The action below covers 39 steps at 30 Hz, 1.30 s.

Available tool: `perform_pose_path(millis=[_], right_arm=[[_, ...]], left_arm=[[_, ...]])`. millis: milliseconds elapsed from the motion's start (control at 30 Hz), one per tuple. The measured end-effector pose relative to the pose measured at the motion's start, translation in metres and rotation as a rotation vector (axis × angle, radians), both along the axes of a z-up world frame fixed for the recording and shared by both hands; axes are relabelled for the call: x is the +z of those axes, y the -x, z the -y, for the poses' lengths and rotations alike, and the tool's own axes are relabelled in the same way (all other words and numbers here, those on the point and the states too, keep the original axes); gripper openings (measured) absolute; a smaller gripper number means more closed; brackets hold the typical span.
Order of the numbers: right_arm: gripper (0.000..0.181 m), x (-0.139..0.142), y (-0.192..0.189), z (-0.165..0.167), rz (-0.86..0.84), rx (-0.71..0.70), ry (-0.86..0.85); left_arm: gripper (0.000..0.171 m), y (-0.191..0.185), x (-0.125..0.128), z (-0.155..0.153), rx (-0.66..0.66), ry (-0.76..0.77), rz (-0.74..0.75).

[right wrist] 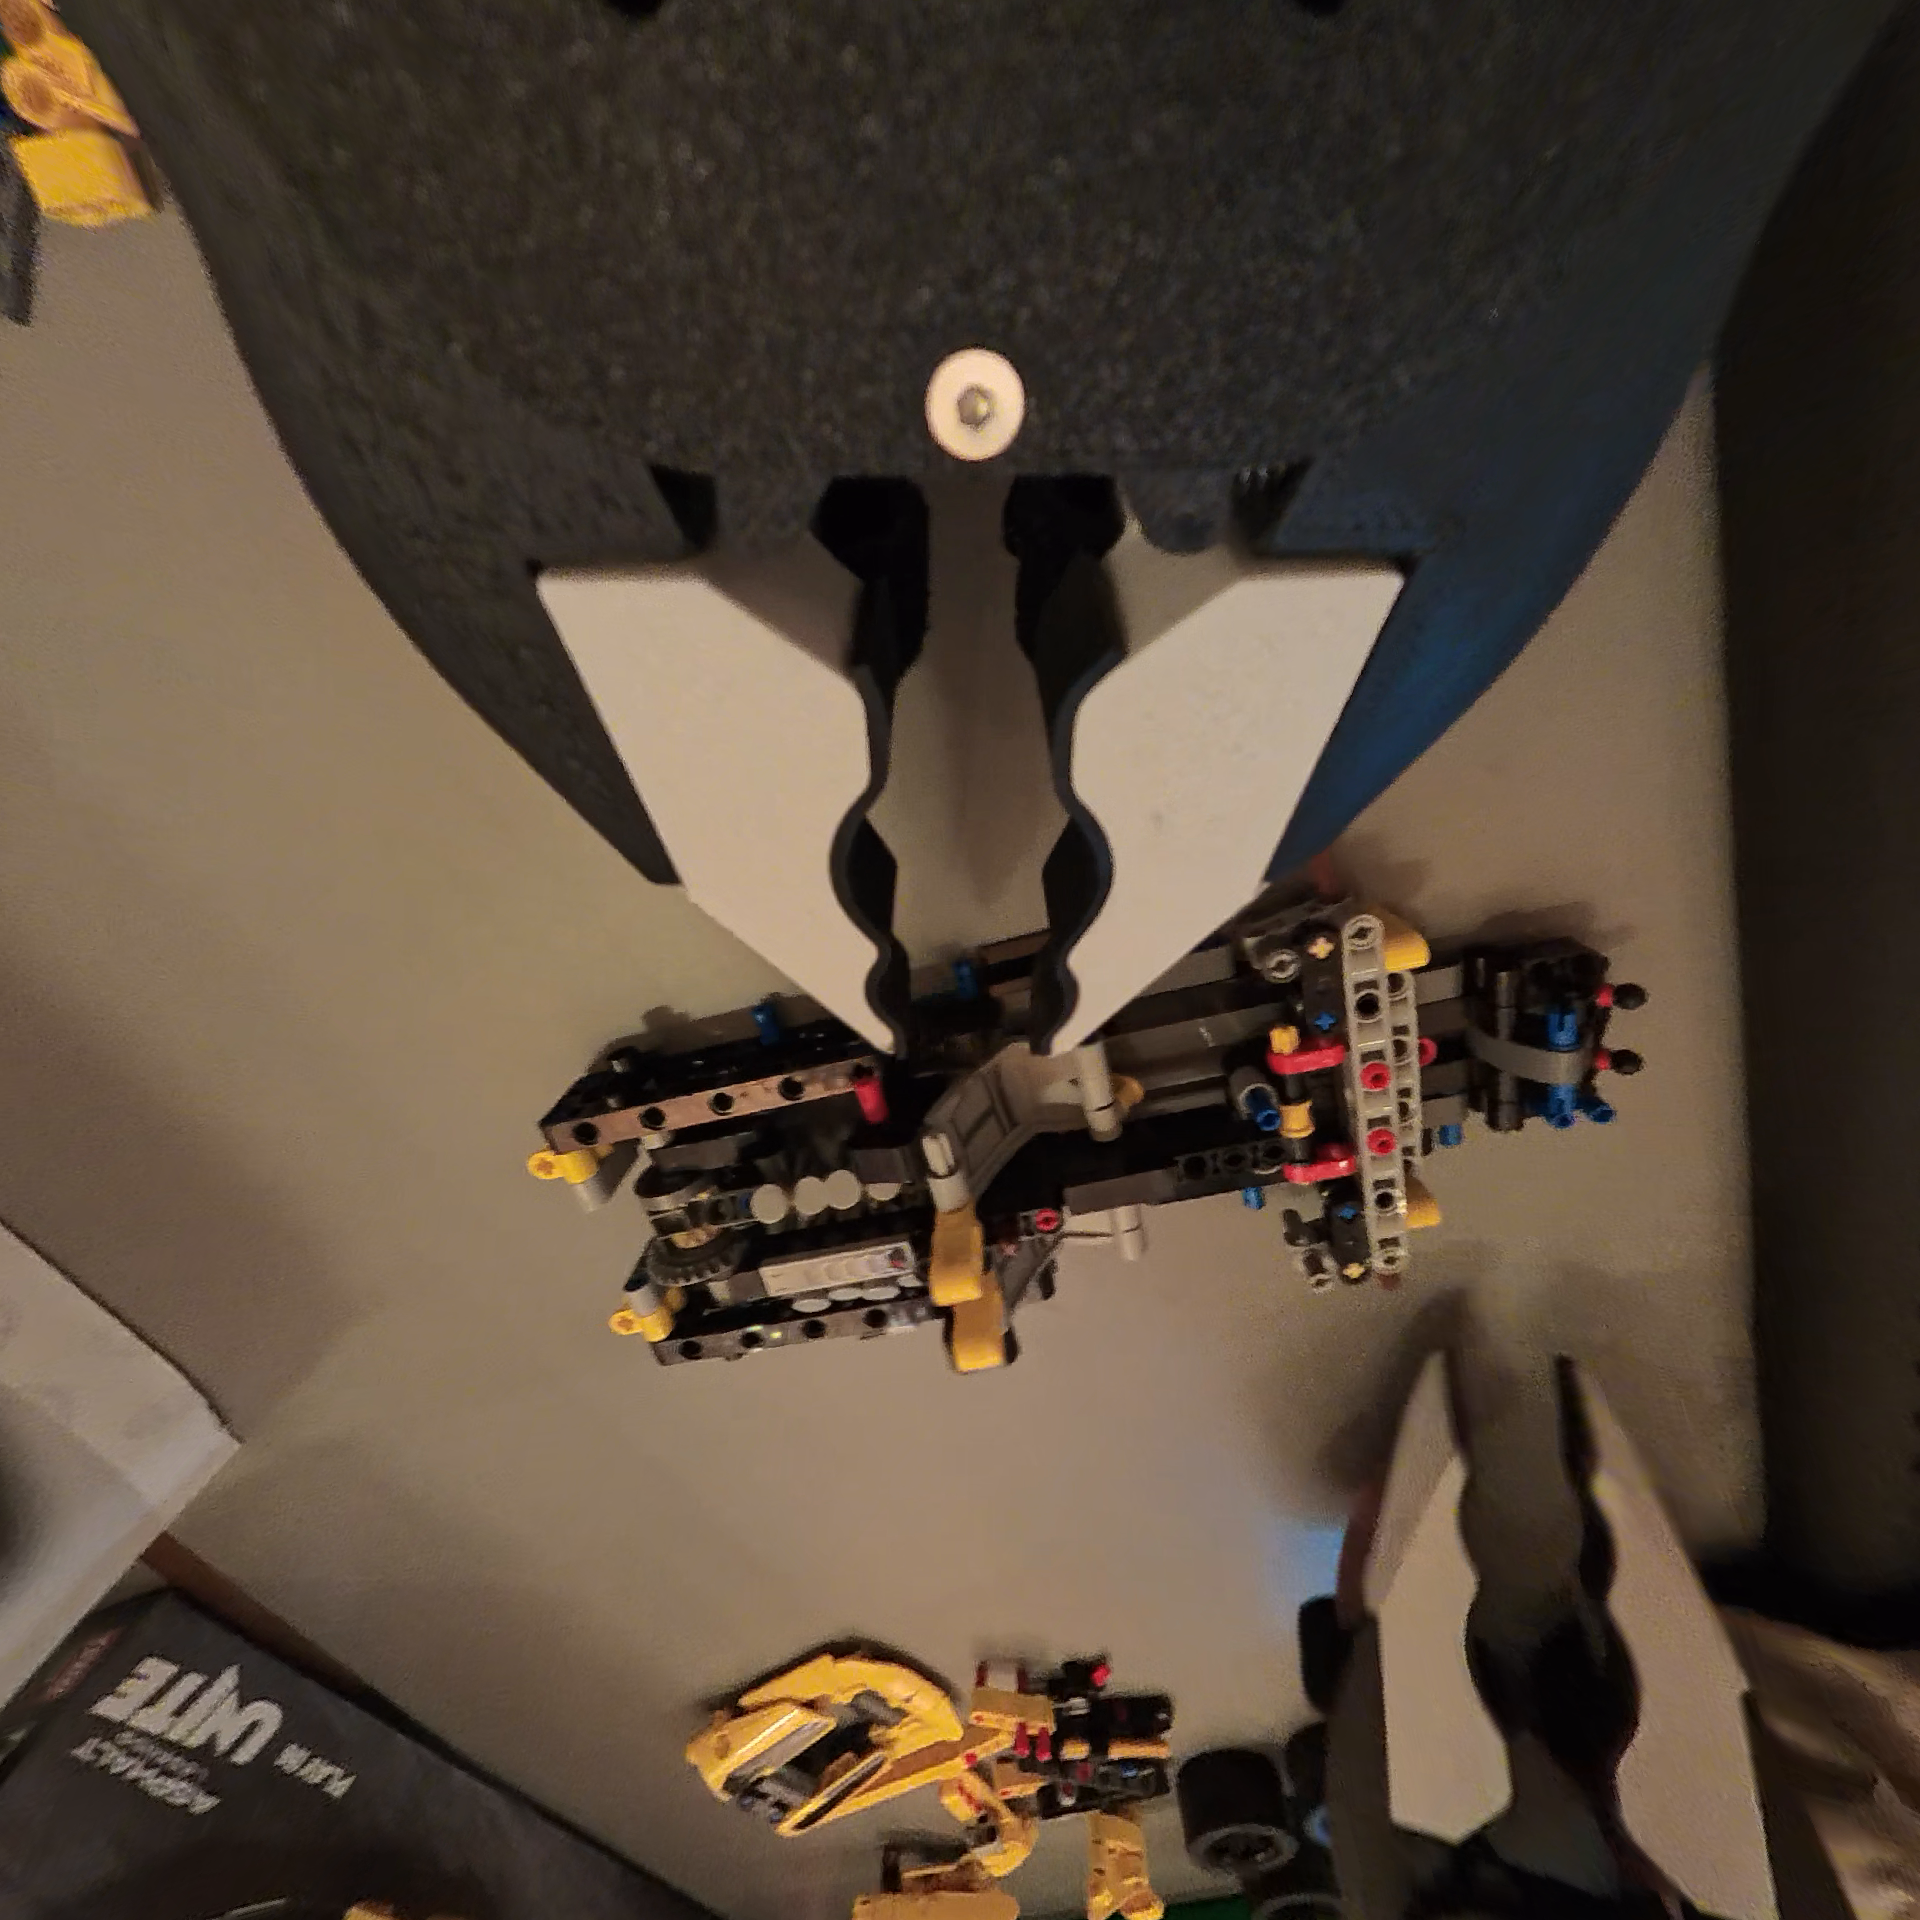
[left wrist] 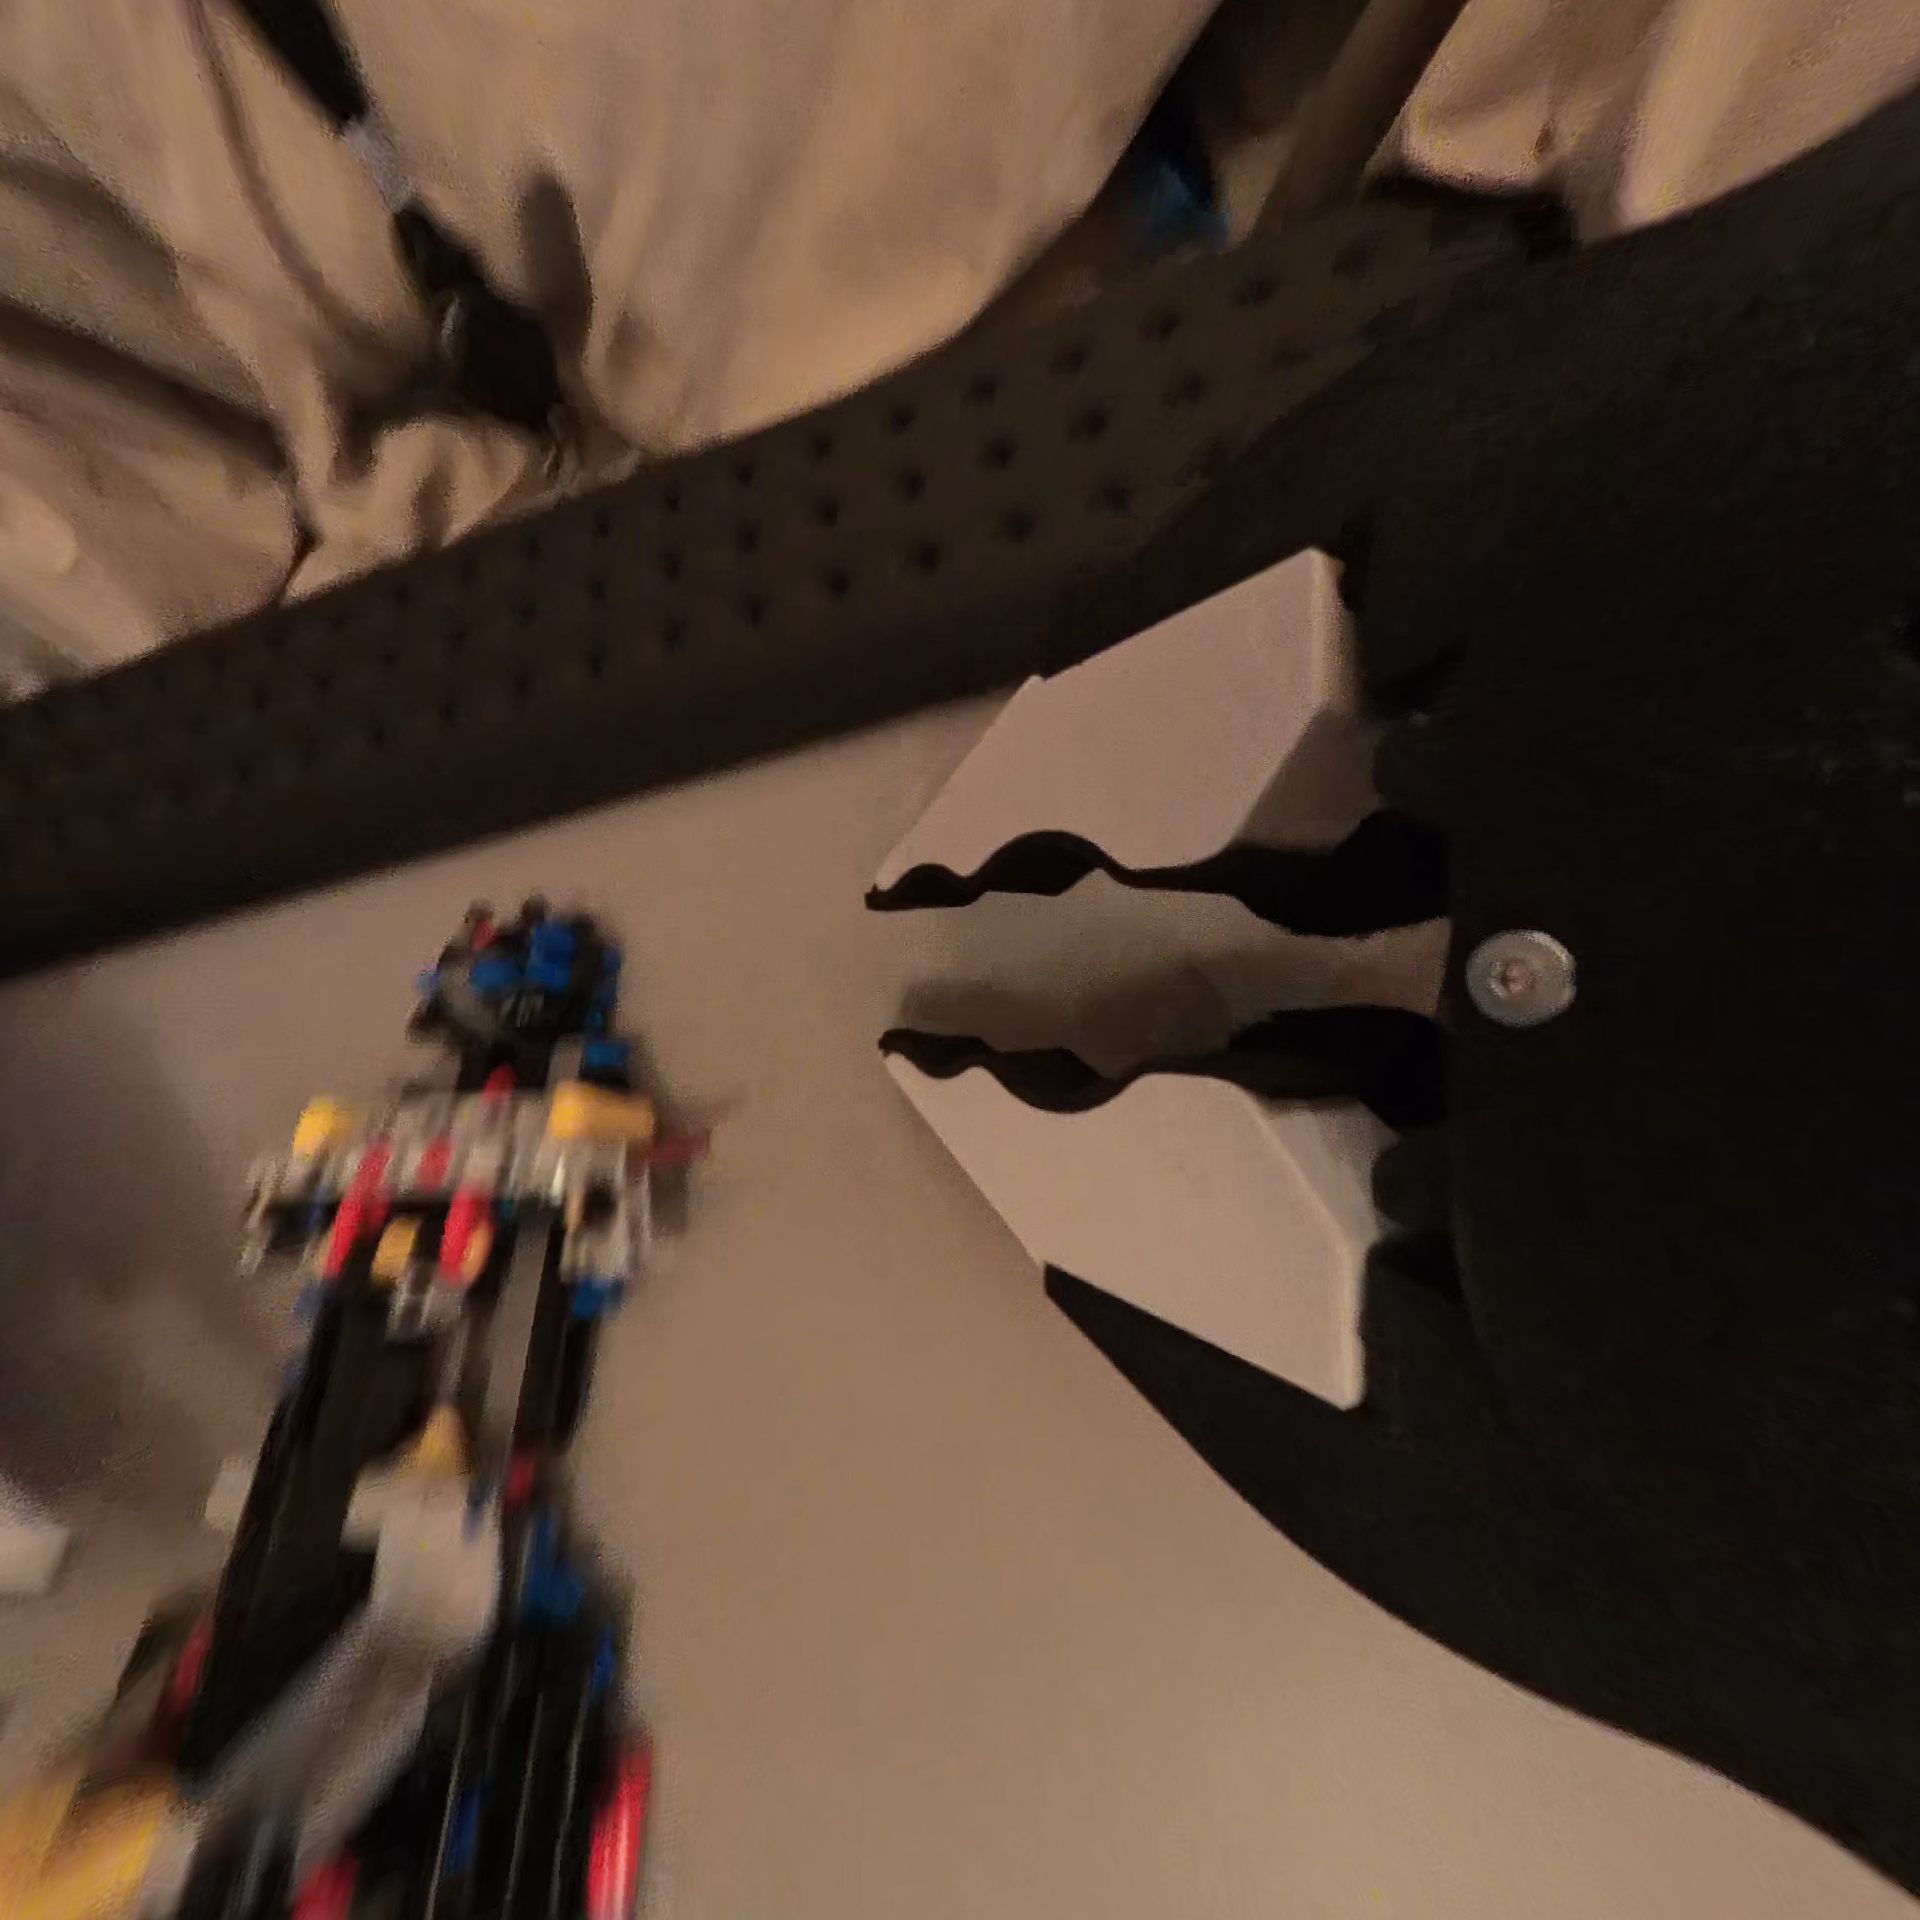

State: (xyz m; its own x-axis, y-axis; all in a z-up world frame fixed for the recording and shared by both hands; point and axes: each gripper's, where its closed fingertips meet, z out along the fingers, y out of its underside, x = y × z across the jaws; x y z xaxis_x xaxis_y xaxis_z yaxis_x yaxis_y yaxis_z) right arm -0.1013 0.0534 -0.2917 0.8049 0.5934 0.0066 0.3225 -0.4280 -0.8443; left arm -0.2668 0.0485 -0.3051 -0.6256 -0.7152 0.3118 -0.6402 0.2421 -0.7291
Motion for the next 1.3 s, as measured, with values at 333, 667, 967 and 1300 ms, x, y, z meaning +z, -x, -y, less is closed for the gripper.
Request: perform_pose_path(millis=[333,667,967,1300], right_arm=[[0.024,0.019,0.010,-0.027,-0.021,0.188,-0.036],[0.025,0.009,0.004,-0.022,0.029,0.152,-0.115],[0.021,0.011,0.004,-0.023,0.043,0.156,-0.147],[0.019,0.006,0.011,-0.030,0.010,0.212,-0.154]], left_arm=[[0.030,-0.114,0.055,-0.065,0.293,0.067,0.411],[0.030,-0.126,0.040,-0.049,0.232,0.095,0.389],[0.018,-0.130,0.016,-0.045,0.175,-0.109,0.350],[0.015,-0.131,0.027,-0.045,0.178,-0.034,0.390]])
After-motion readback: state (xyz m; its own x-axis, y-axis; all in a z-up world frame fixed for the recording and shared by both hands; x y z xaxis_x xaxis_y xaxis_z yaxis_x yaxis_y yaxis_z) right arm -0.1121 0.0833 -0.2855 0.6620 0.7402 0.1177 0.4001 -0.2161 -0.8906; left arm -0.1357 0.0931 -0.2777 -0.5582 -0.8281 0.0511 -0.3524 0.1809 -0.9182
